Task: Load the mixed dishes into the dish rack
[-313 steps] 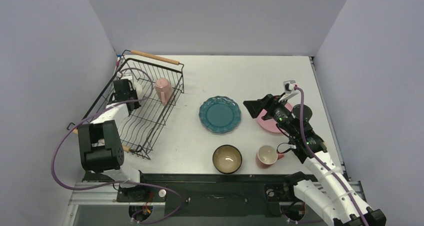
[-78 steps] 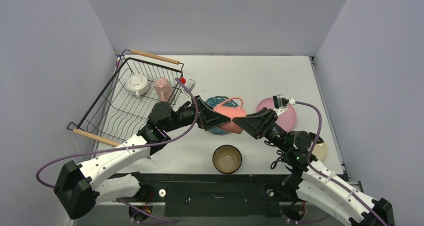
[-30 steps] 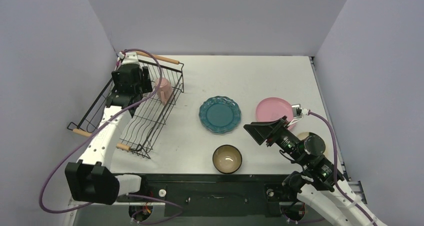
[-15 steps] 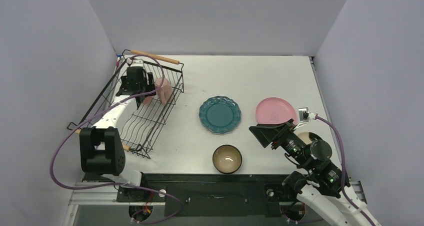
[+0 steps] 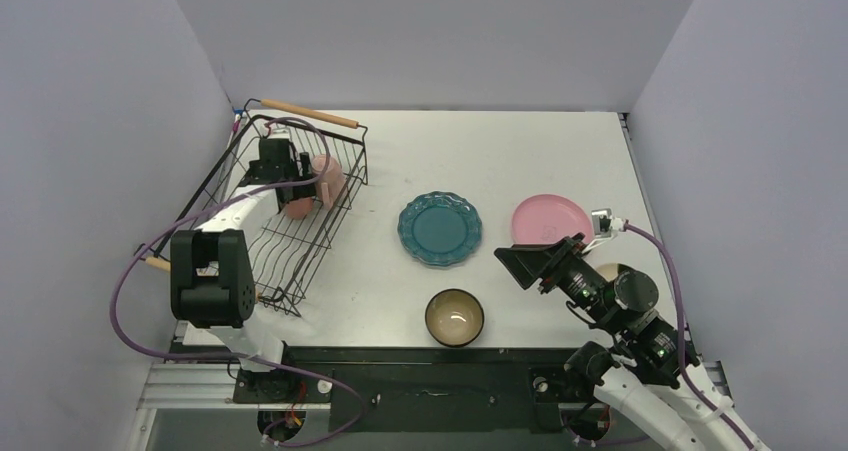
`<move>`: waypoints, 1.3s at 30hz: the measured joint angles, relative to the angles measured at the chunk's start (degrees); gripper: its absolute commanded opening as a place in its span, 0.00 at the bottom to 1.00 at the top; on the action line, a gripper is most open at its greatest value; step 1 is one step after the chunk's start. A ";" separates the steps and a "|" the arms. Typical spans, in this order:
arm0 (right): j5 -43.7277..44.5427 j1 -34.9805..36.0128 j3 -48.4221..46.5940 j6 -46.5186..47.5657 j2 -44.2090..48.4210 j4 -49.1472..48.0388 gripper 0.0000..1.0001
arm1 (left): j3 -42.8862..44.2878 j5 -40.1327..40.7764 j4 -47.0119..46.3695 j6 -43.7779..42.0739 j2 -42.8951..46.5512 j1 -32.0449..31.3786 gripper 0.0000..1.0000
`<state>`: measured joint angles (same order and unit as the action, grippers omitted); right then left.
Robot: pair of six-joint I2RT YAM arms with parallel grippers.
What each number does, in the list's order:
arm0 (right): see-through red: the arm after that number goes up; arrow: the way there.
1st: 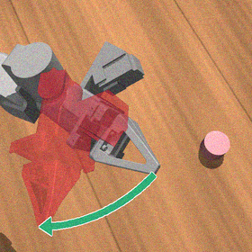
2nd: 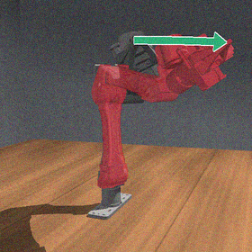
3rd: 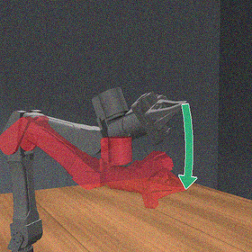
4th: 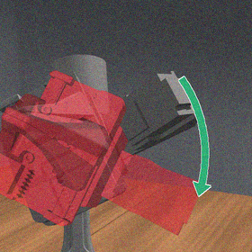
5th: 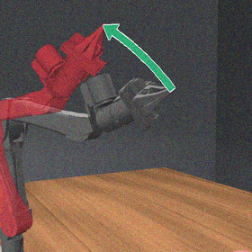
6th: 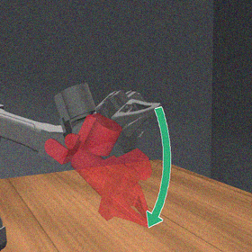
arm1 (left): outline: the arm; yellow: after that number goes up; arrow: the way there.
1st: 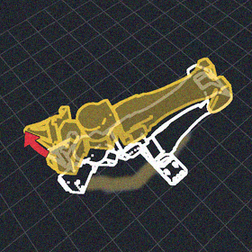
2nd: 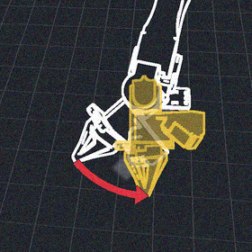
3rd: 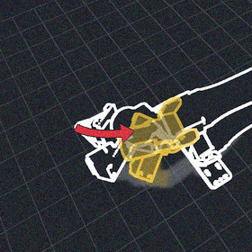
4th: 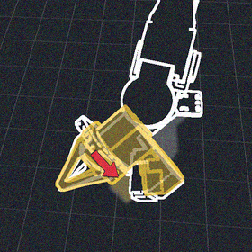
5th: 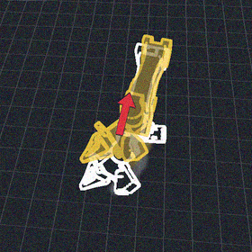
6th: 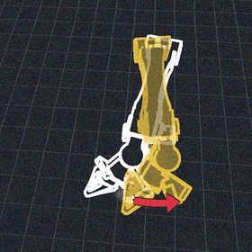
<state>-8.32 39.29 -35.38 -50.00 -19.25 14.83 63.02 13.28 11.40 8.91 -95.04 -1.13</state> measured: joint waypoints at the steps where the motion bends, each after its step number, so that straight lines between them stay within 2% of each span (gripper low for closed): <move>1: 0.00 0.00 0.00 0.00 -0.15 0.00 0.70 | 0.09 -0.31 -0.09 0.15 -0.55 0.11 0.09; 6: 0.00 0.00 0.00 -0.09 -0.76 -0.07 0.70 | 2.58 -1.36 0.61 1.97 -3.06 0.17 0.27; 7: 0.02 0.00 0.00 -0.11 -0.85 -0.09 0.70 | 2.93 -1.46 0.66 2.27 -3.34 0.17 0.35; 10: 0.00 0.00 0.00 -0.15 -1.36 -0.50 0.70 | 3.45 -1.60 0.68 3.04 -3.72 0.17 0.52; 11: 0.00 0.00 0.00 -0.20 -1.60 -0.72 0.70 | 3.56 -1.60 0.79 3.23 -3.78 0.17 0.54; 14: -0.02 0.00 0.00 -0.39 -2.08 -1.36 0.70 | 3.65 -1.55 0.83 3.98 -3.82 0.17 0.73; 17: -0.02 0.00 0.00 -0.59 -2.23 -1.55 0.70 | 3.67 -1.49 0.85 4.52 -3.82 0.15 0.81; 19: -0.04 0.00 0.00 -0.76 -2.27 -1.55 0.70 | 3.67 -1.16 0.87 5.05 -3.82 0.09 0.97; 30: -0.04 0.00 0.00 -1.62 -3.80 -2.12 0.69 | 3.65 5.18 1.27 7.43 2.01 -0.33 0.96; 39: 0.22 0.00 0.00 -2.16 -5.90 -2.27 0.68 | 0.22 10.93 0.68 6.49 16.87 -3.45 0.97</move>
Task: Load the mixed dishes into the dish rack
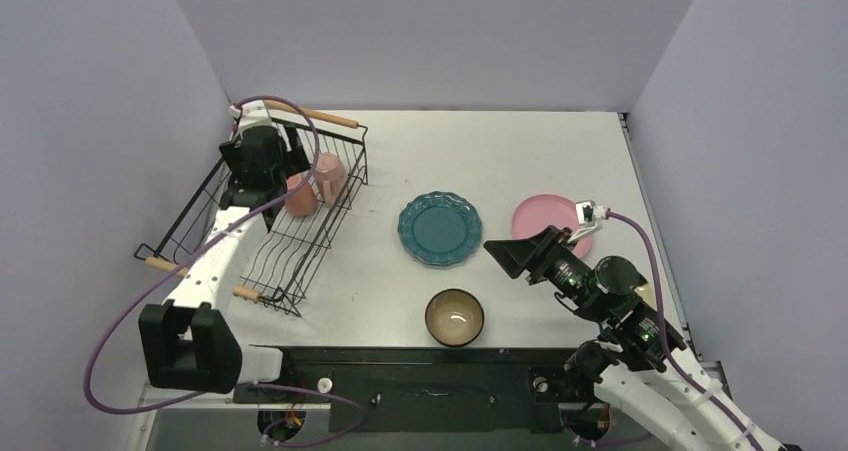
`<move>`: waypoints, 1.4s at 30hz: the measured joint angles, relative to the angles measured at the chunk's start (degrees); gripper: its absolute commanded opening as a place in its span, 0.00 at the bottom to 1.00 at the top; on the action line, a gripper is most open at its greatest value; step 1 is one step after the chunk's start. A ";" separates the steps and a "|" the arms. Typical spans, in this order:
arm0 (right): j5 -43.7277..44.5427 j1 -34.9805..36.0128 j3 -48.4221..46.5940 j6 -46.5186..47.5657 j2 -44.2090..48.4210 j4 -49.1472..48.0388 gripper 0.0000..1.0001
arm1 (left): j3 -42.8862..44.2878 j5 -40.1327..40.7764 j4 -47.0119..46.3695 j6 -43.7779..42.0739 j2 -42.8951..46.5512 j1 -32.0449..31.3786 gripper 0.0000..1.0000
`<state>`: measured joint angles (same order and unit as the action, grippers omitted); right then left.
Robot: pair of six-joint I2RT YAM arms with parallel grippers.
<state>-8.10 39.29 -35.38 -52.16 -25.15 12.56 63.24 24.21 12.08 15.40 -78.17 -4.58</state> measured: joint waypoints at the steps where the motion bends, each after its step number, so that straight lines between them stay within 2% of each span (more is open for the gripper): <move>1: 0.26 0.00 0.00 -0.11 -0.55 0.07 0.68 | -0.33 0.46 -0.59 -0.98 1.66 -1.20 0.96; 4: 1.46 0.00 0.00 -0.46 -2.67 1.03 0.68 | -1.22 0.92 -2.97 -4.46 5.57 -7.48 0.97; 10: 5.84 -0.48 0.00 -1.07 -8.70 5.31 0.66 | -3.52 -1.77 -6.60 -13.38 10.36 -25.94 0.97; 14: 12.70 -1.16 -0.39 -2.38 -12.83 11.34 0.66 | -5.38 -2.23 -7.28 -18.47 12.68 -35.43 0.97; 17: 19.19 -3.96 -1.07 -4.39 -15.98 17.27 0.66 | -5.77 -2.16 -7.56 -20.57 13.77 -40.22 0.97; 19: 22.67 -8.87 -1.29 -5.92 -17.97 21.35 0.64 | -5.77 -2.16 -8.04 -21.00 14.27 -41.97 0.96; 24: 29.77 -26.56 -1.20 -8.50 -18.95 29.68 0.64 | -5.77 -2.14 -8.35 -20.35 14.91 -42.71 0.97; 28: 34.32 -35.82 -1.18 -8.68 -17.59 33.00 0.64 | -5.77 -2.36 -8.37 -19.54 14.95 -42.77 0.97; 30: 35.08 -41.88 -1.14 -8.50 -17.59 33.86 0.64 | -5.77 -2.40 -8.33 -19.12 14.95 -42.86 0.97; 33: 35.78 -52.33 -0.24 -7.56 -17.79 34.18 0.57 | -5.77 -2.40 -8.26 -18.86 15.02 -42.95 0.97; 35: 36.33 -59.01 0.92 -6.60 -17.75 34.27 0.56 | -5.77 -2.40 -8.22 -18.84 15.23 -42.95 0.97; 39: 36.61 -70.99 2.91 -5.22 -18.16 34.29 0.59 | -5.77 -2.40 -8.24 -18.84 16.61 -42.95 0.96; 42: 34.58 -75.73 3.63 -4.85 -20.44 32.79 0.59 | -5.77 -2.40 -8.39 -18.82 17.81 -42.97 0.97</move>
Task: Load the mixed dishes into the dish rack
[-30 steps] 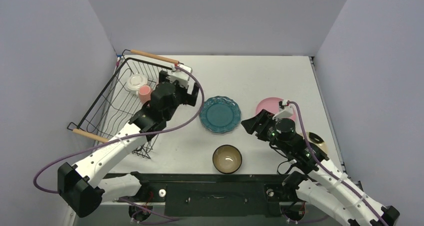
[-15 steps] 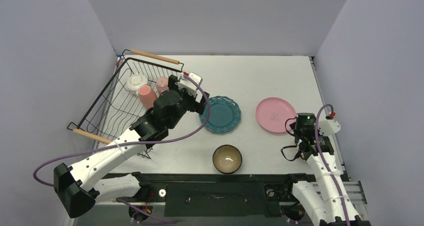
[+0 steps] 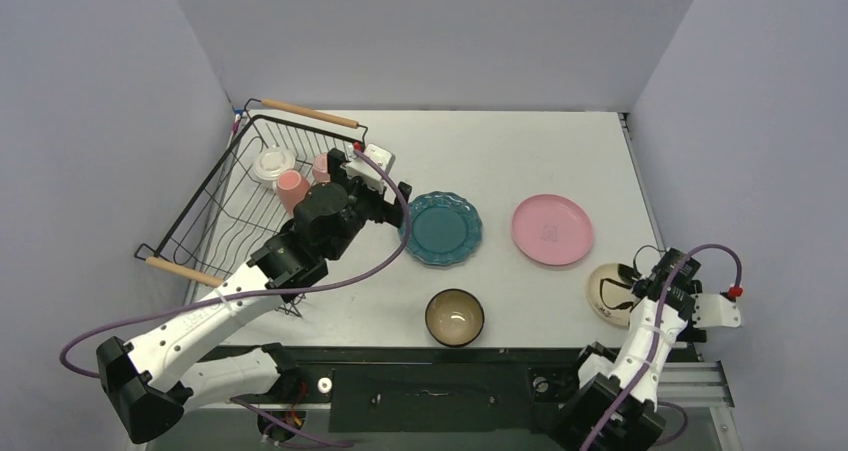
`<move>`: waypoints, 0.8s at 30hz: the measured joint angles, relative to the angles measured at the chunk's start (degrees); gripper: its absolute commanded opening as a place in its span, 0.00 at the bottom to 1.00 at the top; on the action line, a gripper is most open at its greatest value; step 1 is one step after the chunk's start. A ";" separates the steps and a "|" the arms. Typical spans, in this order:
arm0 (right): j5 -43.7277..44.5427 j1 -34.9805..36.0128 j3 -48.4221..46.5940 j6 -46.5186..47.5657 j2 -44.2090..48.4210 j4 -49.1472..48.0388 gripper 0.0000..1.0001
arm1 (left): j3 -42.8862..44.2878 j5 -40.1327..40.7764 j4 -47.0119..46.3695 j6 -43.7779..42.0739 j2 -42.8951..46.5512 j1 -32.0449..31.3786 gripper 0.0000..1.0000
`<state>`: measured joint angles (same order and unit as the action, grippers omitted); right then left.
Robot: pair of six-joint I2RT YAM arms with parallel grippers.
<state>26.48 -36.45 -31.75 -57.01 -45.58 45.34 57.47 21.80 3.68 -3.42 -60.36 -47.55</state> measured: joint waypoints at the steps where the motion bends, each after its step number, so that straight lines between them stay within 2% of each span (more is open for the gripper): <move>1: -1.79 -2.14 0.81 0.44 -1.31 -1.42 0.59 | 0.00 -0.02 -0.04 0.00 0.31 0.02 0.96; 7: -11.80 -10.93 9.70 4.81 -3.41 -9.01 0.60 | 0.00 -0.35 -0.04 0.28 0.68 0.02 0.96; 9: -15.78 -12.79 11.41 6.82 -3.74 -11.63 0.57 | 0.00 -0.61 -0.04 0.46 0.68 0.02 0.96; 12: -17.99 -14.62 11.47 8.81 -5.75 -12.87 0.47 | 0.00 -0.96 -0.02 0.87 0.66 0.02 0.97; 16: -19.17 -16.06 10.58 10.36 -8.55 -13.73 0.40 | 0.00 -1.05 -0.02 1.22 0.61 0.02 0.97; 19: -19.78 -16.52 10.38 10.97 -9.60 -14.25 0.40 | 0.00 -1.05 -0.02 1.29 0.48 0.02 0.96; 24: -20.09 -16.72 10.29 11.78 -9.51 -14.62 0.46 | 0.00 -1.07 -0.02 1.31 0.04 0.02 0.97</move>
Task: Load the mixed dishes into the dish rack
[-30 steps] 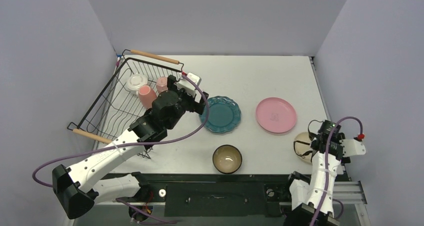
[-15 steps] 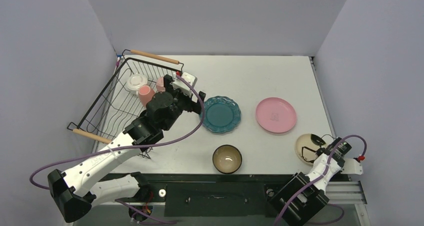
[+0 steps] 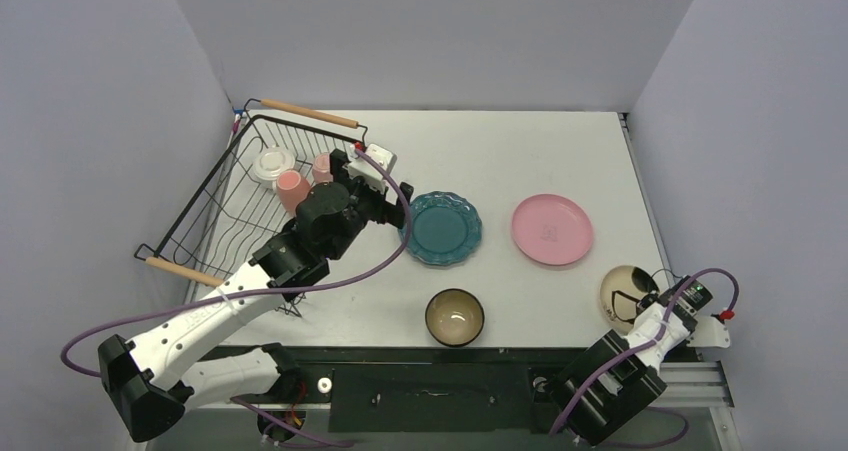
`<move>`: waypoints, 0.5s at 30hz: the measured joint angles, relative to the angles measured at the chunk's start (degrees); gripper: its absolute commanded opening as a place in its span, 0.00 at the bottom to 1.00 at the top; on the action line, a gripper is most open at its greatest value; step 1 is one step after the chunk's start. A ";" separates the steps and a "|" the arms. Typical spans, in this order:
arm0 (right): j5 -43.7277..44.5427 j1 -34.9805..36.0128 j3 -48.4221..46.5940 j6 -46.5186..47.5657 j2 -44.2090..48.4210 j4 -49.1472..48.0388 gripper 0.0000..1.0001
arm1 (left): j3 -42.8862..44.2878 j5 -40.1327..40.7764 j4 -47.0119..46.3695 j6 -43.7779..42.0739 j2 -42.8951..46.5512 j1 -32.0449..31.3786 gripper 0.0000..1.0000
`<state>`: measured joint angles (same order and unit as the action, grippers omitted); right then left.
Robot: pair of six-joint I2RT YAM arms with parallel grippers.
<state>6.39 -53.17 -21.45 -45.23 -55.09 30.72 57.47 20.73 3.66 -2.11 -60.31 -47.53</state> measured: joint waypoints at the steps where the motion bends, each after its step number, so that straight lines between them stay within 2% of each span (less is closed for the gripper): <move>1: 0.00 0.00 0.00 0.09 0.22 0.09 0.47 | 0.00 0.00 0.02 0.02 -0.13 0.00 0.97; 10: -0.15 0.90 1.18 2.84 4.13 0.42 0.53 | 0.00 -0.26 0.39 0.44 -1.09 0.00 0.96; 15: -0.59 1.60 1.22 3.78 4.57 0.39 0.64 | 0.00 -0.52 0.39 0.66 -1.11 0.00 0.96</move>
<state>5.80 -51.57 -20.23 -41.45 -50.52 31.11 57.47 20.21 4.05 -1.45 -61.43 -47.53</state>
